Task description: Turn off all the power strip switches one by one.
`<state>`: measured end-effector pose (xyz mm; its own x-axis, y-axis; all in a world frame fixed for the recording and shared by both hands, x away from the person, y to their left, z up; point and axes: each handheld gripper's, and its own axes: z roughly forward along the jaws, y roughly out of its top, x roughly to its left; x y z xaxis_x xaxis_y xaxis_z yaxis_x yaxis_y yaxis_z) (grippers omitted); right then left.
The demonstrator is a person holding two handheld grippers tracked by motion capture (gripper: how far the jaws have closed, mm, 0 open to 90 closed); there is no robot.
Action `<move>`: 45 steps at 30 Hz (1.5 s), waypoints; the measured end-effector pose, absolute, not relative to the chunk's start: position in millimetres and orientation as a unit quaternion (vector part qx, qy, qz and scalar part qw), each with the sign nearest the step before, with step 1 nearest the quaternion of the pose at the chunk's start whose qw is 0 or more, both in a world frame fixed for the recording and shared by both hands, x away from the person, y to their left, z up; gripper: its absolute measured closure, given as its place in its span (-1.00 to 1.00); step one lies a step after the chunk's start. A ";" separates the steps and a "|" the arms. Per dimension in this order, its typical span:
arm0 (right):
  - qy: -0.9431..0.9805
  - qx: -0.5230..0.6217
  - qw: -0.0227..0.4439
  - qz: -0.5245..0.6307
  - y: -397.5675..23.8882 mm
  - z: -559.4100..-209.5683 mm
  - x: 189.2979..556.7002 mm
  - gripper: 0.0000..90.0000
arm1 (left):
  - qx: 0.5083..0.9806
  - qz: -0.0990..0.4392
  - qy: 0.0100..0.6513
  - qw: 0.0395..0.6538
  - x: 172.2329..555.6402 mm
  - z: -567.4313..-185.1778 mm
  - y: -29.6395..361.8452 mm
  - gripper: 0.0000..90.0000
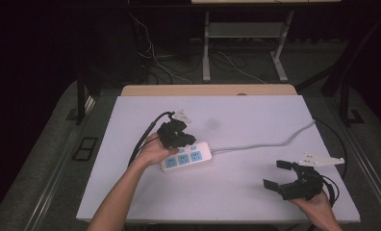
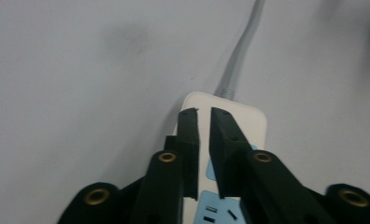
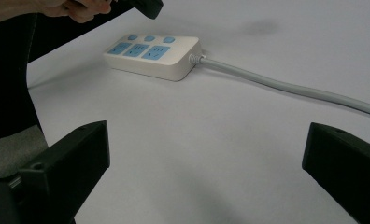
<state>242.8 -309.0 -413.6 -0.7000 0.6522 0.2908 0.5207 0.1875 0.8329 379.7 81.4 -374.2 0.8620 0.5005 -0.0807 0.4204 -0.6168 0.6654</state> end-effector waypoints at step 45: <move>0.772 0.379 0.059 0.507 -304.7 -414.1 241.2 -0.98 | 0.815 0.079 0.347 0.458 286.7 -398.2 166.4 -1.00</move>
